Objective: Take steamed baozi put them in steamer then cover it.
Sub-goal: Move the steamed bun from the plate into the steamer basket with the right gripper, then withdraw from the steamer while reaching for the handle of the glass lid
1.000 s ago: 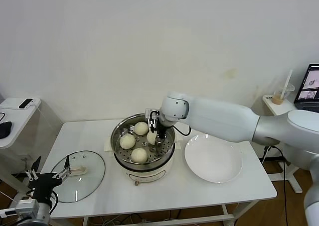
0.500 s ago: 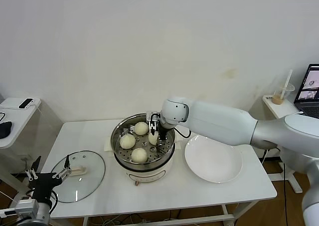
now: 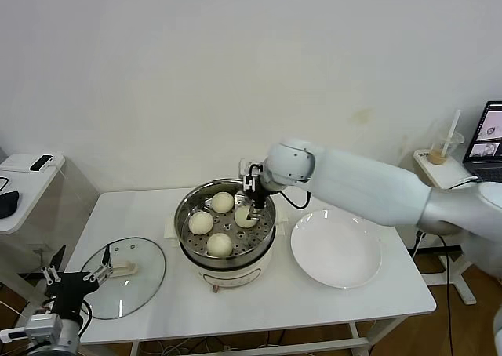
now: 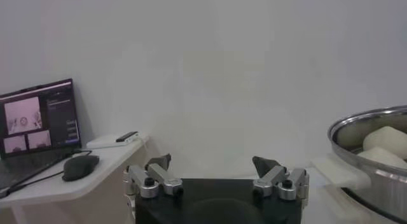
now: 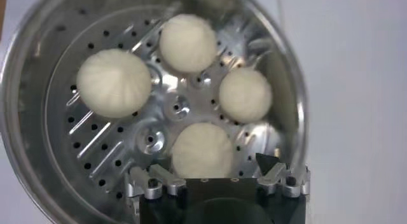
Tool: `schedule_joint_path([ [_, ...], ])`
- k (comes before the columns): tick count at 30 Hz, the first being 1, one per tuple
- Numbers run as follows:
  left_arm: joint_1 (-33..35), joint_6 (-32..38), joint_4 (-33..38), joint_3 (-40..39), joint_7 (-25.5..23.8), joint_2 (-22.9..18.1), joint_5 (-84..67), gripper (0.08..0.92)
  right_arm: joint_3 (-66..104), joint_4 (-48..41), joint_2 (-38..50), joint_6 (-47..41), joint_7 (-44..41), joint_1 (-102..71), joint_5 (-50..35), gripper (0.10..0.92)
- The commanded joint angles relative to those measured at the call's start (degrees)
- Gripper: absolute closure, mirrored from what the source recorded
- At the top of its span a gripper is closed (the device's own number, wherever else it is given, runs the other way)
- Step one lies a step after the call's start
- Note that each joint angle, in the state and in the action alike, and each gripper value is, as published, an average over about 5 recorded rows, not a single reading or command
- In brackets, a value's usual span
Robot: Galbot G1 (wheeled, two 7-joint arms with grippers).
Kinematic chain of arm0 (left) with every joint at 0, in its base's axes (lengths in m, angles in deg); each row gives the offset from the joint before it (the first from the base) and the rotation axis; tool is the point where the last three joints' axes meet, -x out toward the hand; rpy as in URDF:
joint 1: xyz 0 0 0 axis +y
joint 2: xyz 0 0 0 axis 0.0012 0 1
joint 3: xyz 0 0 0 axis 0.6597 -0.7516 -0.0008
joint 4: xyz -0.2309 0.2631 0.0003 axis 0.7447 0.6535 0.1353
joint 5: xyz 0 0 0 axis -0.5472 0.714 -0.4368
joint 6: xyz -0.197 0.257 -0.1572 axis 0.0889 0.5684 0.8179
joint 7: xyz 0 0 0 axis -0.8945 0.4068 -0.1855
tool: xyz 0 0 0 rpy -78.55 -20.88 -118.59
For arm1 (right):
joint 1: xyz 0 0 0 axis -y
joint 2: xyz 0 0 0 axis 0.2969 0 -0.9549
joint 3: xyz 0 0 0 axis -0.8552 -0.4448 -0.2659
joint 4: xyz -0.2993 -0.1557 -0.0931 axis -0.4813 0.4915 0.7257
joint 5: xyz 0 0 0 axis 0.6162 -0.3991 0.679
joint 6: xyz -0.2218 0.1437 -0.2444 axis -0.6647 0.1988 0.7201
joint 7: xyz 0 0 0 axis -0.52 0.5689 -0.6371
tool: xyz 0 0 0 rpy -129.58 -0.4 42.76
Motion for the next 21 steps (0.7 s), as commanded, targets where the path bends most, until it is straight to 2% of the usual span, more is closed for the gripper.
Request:
schedule_joint_path([
  [1, -0.12, 0.11, -0.24, -0.56, -0.05, -0.14, 0.42, 0.177, 19.02, 13.8, 13.33, 5.86, 16.47, -13.83, -3.87, 0.202],
  [5, -0.48, 0.29, -0.52, -1.28, -0.2, -0.39, 1.12, 0.177, 32.63, 18.95, 16.39, 14.12, 26.83, -29.73, -0.22, 0.203],
  [10, -0.63, 0.94, -1.01, -2.3, -0.2, -0.91, 2.36, 0.177, 50.97, 23.75, 16.99, 23.23, 32.77, -50.35, 4.42, 0.203],
  [15, -0.57, 2.04, -1.77, -3.39, -0.16, -1.41, 3.48, 0.177, 71.48, 26.23, 12.44, 32.21, 32.24, -70.9, 11.71, 0.203],
  [21, -0.95, 3.69, -3.44, -4.62, 0.34, -1.57, 7.5, 0.177, 90.9, 29.46, 2.71, 40.81, 26.43, -90.37, 16.93, 0.203],
])
